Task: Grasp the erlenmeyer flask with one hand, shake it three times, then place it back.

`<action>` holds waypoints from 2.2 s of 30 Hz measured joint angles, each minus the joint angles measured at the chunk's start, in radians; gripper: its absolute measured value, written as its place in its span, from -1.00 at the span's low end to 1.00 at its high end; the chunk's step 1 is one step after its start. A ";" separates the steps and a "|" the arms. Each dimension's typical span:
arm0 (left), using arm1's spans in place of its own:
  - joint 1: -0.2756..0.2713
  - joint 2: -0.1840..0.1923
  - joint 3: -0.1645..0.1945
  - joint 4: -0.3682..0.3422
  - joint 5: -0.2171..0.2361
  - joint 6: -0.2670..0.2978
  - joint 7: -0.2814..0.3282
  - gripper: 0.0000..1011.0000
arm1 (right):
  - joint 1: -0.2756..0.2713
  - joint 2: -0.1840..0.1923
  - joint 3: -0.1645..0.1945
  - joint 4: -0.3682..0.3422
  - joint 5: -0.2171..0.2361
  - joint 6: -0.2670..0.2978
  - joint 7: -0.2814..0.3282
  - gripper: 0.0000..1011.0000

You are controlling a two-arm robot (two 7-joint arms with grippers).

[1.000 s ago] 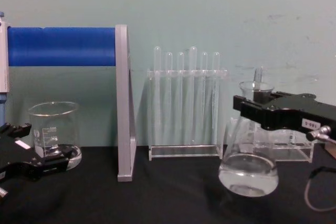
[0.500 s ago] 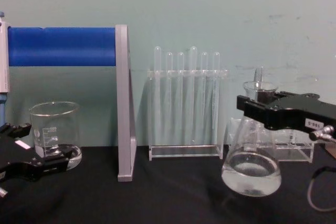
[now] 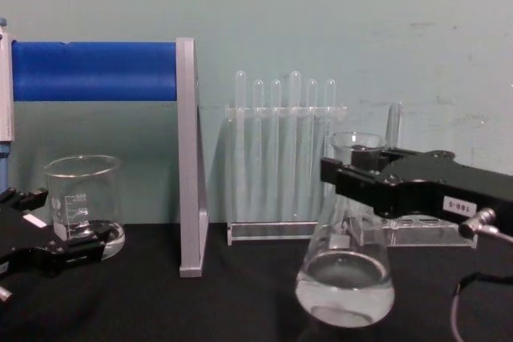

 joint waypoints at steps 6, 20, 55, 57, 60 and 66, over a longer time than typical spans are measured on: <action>0.000 0.000 0.000 0.000 0.000 0.000 0.000 0.98 | -0.007 0.023 -0.025 -0.019 0.019 -0.017 0.039 -0.11; 0.000 0.000 0.000 0.000 0.000 0.000 0.000 0.98 | -0.001 0.036 -0.061 0.001 0.033 -0.060 0.054 -0.11; 0.000 0.000 0.000 0.000 0.000 0.000 0.000 0.98 | -0.010 0.021 -0.107 0.068 0.039 -0.113 0.082 -0.11; 0.000 0.000 0.000 0.000 0.000 0.000 0.000 0.98 | -0.010 0.021 -0.107 0.071 0.040 -0.115 0.083 -0.11; 0.000 0.000 0.000 0.000 0.000 0.000 0.000 0.98 | -0.011 0.019 -0.109 0.074 0.040 -0.120 0.083 -0.11; 0.000 0.000 0.000 0.000 0.000 0.000 0.000 0.98 | -0.012 0.017 -0.112 0.080 0.038 -0.123 0.083 -0.11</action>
